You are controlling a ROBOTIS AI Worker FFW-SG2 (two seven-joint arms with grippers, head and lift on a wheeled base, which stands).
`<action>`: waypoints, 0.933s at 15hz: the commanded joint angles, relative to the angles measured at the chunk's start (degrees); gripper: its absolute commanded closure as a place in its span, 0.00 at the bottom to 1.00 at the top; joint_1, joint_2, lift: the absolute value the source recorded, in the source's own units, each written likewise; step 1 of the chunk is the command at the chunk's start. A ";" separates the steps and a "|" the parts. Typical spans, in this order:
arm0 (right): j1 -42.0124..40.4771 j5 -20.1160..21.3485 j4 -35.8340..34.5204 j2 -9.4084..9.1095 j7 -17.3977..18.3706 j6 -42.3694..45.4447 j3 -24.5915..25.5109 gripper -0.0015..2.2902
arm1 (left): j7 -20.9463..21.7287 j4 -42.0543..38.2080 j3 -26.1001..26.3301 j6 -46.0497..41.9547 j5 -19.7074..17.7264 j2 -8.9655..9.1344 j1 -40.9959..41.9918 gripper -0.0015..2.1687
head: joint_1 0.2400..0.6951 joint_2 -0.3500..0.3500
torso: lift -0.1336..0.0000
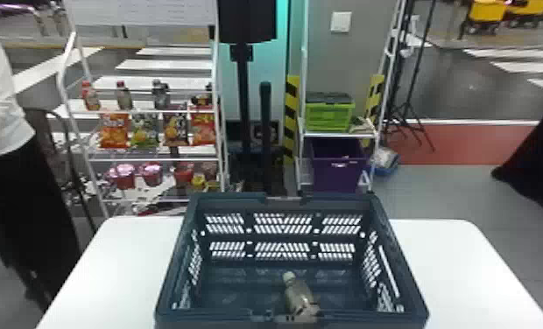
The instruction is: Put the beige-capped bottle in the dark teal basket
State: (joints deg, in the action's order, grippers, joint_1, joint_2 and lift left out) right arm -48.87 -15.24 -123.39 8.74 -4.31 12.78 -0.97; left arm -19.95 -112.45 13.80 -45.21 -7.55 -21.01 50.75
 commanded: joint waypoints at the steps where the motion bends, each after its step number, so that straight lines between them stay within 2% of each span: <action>1: 0.00 0.04 -0.10 -0.04 0.00 -0.09 0.00 0.04 | 0.00 0.04 0.00 0.00 -0.01 0.00 -0.04 0.07 | 0.57 0.50 | 1.00; 14: 0.09 0.39 -0.01 -0.04 0.00 -0.97 0.09 0.04 | 0.00 0.21 0.00 0.18 -0.10 0.00 -0.21 0.07 | 0.57 0.50 | 1.00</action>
State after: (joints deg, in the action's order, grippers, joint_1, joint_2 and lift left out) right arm -48.80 -15.03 -123.43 8.70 -4.31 11.98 -0.91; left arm -19.95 -112.24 13.80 -45.05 -7.65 -21.00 50.54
